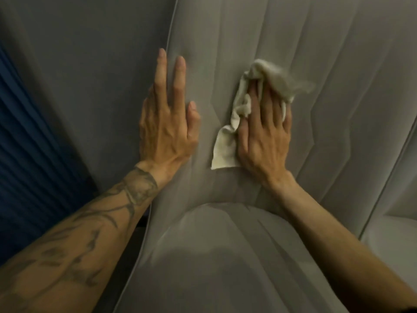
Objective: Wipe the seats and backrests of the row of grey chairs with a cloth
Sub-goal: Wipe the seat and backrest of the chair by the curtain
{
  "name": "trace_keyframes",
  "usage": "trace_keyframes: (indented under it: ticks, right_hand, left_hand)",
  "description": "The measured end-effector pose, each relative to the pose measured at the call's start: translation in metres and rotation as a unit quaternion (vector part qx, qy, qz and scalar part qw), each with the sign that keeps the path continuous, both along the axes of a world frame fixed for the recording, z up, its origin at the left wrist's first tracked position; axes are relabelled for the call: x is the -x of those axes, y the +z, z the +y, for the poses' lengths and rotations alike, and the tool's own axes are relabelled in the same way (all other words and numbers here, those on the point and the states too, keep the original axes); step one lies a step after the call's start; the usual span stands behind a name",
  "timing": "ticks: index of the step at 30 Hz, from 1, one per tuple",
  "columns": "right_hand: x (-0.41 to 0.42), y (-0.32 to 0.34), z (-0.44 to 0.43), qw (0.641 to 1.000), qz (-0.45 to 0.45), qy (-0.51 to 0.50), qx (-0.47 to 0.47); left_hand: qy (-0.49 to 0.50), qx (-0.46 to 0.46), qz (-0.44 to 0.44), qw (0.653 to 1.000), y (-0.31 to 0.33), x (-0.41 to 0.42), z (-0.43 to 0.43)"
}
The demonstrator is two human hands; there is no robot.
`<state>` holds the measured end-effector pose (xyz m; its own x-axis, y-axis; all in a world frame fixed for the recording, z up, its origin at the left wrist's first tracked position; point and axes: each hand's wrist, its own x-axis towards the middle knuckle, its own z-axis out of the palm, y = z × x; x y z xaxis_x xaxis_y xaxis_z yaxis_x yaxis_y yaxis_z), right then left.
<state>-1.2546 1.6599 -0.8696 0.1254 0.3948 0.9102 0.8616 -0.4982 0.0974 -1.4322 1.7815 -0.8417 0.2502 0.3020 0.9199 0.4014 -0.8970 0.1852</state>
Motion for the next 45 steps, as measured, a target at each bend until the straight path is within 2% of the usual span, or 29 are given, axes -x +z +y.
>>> trace_keyframes:
  ticks: [2, 5, 7, 10, 12, 14, 19, 23, 27, 29, 31, 34, 36, 38, 42, 44, 45]
  right_hand:
    - [0.017, -0.016, 0.001, 0.999, 0.029, -0.016, -0.028]
    - [0.048, -0.087, -0.031, 0.993, 0.046, 0.017, 0.107]
    - [0.046, -0.103, -0.050, 0.985, 0.025, 0.048, 0.164]
    - [0.020, -0.077, -0.038, 0.988, 0.013, 0.049, 0.145]
    - [0.020, -0.060, -0.017, 0.995, 0.035, 0.023, 0.088]
    - [0.040, -0.069, -0.003, 0.997, 0.067, 0.021, 0.039]
    - [0.073, -0.119, -0.012, 0.979, 0.045, 0.099, 0.175]
    - [0.080, -0.064, -0.001, 0.983, 0.065, 0.094, 0.146]
    - [0.061, 0.060, 0.060, 0.996, 0.040, 0.078, -0.023]
    - [0.056, 0.096, 0.078, 0.994, 0.034, 0.067, -0.084]
    - [0.068, 0.079, 0.075, 0.994, 0.032, 0.083, -0.067]
    - [0.087, 0.025, 0.039, 0.990, 0.018, 0.128, 0.057]
    - [0.080, 0.027, 0.027, 0.987, -0.004, 0.123, 0.108]
    - [0.067, 0.061, 0.037, 0.989, -0.027, 0.103, 0.105]
    - [0.060, 0.137, 0.076, 0.995, -0.036, 0.088, 0.004]
    - [0.073, 0.136, 0.082, 0.995, -0.017, 0.101, -0.008]
    - [0.081, 0.123, 0.078, 0.992, -0.016, 0.124, 0.026]
  left_hand:
    - [-0.004, 0.000, -0.001, 1.000, 0.000, -0.001, 0.001]
    - [0.000, 0.003, -0.001, 1.000, 0.001, 0.001, 0.001]
    - [0.002, 0.009, 0.002, 1.000, 0.002, 0.002, 0.001]
    - [0.002, 0.012, 0.005, 1.000, 0.003, 0.003, 0.001]
    - [0.002, 0.011, 0.001, 1.000, 0.003, 0.003, 0.003]
    - [0.000, 0.014, 0.000, 1.000, 0.003, 0.003, 0.003]
    - [-0.022, 0.021, 0.001, 1.000, 0.005, 0.005, 0.003]
    - [-0.038, 0.033, -0.008, 0.999, 0.006, 0.007, 0.002]
    - [-0.038, 0.038, 0.001, 0.999, 0.008, 0.012, 0.001]
    - [-0.033, 0.033, 0.012, 0.999, 0.006, 0.016, 0.002]
    - [-0.030, 0.031, 0.027, 0.999, 0.003, 0.020, 0.003]
    - [-0.041, 0.035, 0.063, 0.997, -0.002, 0.031, 0.005]
    - [-0.033, 0.041, 0.100, 0.994, -0.005, 0.041, 0.003]
    - [-0.029, 0.053, 0.128, 0.990, -0.007, 0.049, 0.000]
    - [-0.030, 0.094, 0.149, 0.984, -0.017, 0.061, -0.012]
    - [-0.025, 0.118, 0.164, 0.979, -0.023, 0.072, -0.020]
    - [-0.023, 0.135, 0.173, 0.975, -0.026, 0.077, -0.024]
